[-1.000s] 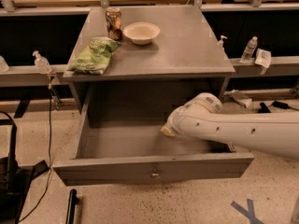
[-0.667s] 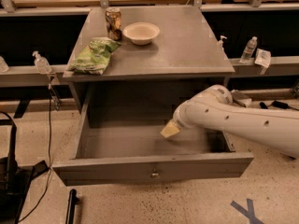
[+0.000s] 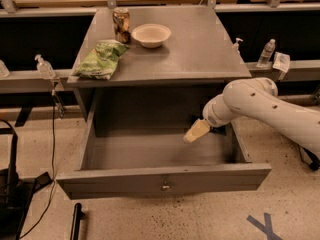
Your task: Pick rxbar blueberry from top drawer and place on counter
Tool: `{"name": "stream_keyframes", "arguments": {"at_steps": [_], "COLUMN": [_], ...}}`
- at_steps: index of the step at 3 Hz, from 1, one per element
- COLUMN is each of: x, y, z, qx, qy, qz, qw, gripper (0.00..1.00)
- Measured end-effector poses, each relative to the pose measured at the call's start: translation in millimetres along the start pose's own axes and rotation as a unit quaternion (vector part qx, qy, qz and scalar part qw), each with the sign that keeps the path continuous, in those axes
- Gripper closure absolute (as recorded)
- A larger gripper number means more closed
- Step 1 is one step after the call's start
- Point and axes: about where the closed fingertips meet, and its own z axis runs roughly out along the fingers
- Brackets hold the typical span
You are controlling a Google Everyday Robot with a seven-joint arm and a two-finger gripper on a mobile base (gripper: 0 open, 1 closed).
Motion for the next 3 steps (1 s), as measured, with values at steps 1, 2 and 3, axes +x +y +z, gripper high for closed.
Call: {"name": "stream_keyframes", "arguments": {"at_steps": [1, 2, 3], "x": [-2.0, -2.1, -1.2], "y": [-7.2, -6.8, -8.6], "z": [-5.5, -5.0, 1.7], "qx": [0.0, 0.0, -0.026], "qy": [-0.004, -0.003, 0.007], "qz": [-0.051, -0.051, -0.061], "qw": [0.9987, 0.9987, 0.9978], "gripper": [0.0, 0.0, 0.0]}}
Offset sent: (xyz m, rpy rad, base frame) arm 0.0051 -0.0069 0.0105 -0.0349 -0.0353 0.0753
